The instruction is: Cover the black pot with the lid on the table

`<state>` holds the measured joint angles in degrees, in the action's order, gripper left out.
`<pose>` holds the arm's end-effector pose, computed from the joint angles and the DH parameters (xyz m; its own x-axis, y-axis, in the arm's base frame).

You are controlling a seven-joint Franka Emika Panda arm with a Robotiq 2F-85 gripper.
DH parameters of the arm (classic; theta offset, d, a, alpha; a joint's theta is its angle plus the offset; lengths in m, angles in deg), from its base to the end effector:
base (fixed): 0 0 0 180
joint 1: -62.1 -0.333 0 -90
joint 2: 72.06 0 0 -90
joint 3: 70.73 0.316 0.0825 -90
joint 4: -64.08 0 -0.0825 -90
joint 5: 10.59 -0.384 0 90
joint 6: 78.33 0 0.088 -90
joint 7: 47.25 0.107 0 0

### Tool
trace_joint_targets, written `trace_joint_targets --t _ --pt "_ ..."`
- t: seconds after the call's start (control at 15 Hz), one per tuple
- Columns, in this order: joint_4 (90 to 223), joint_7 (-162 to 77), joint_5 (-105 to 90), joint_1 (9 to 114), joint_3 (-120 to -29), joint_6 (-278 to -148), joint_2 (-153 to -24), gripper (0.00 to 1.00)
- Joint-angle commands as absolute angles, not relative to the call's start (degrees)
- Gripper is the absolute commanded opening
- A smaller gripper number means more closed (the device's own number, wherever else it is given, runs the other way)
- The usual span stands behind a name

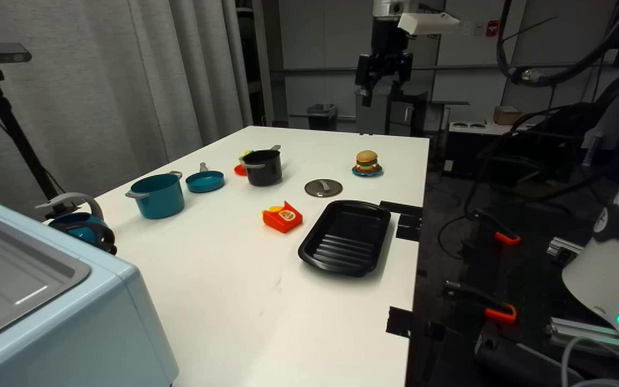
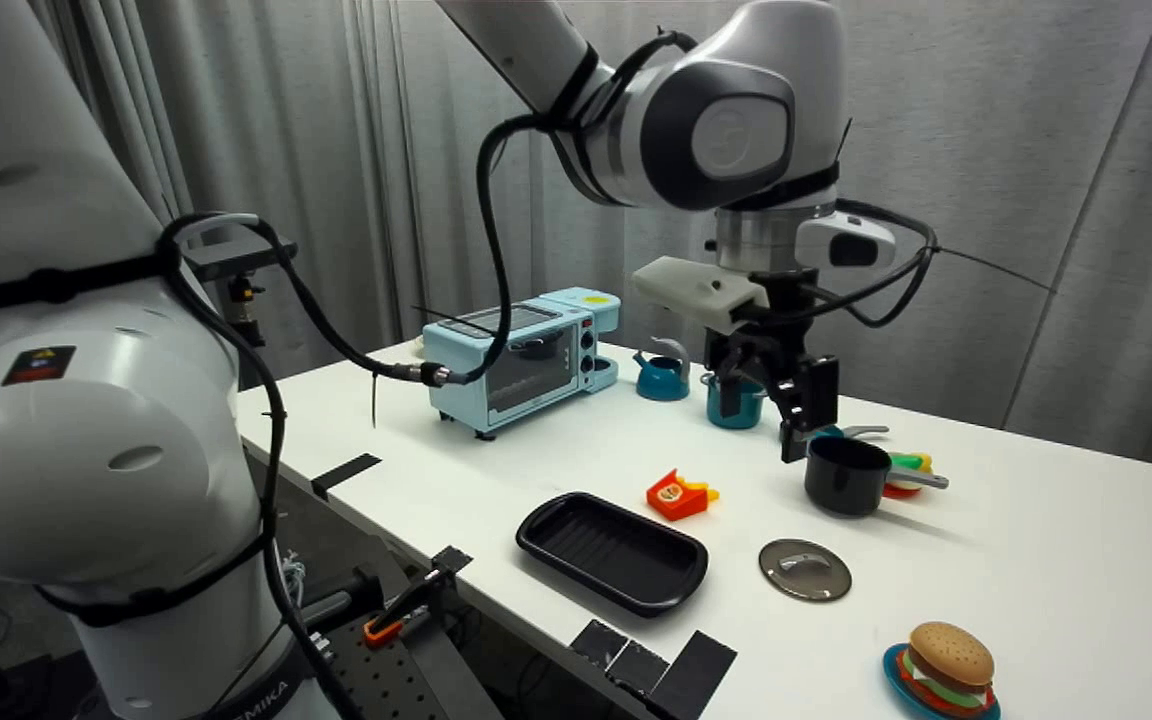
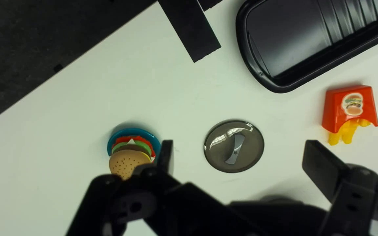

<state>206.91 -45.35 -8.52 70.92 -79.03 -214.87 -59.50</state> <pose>0.4371 -0.1348 0.3763 0.9481 -0.2993 0.1072 -0.3002 -0.9538 -0.0074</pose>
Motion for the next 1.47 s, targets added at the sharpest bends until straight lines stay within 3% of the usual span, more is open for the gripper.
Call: trace_joint_targets --t 0.0,0.53,1.4 --pt "204.01 -43.71 -10.48 70.05 -78.35 -219.24 -67.04 1.0" --pt "198.58 -38.46 -9.56 69.1 -77.52 -223.5 -79.52 1.0" --pt "196.16 -37.17 -9.63 68.25 -77.16 -225.46 -83.72 1.0"
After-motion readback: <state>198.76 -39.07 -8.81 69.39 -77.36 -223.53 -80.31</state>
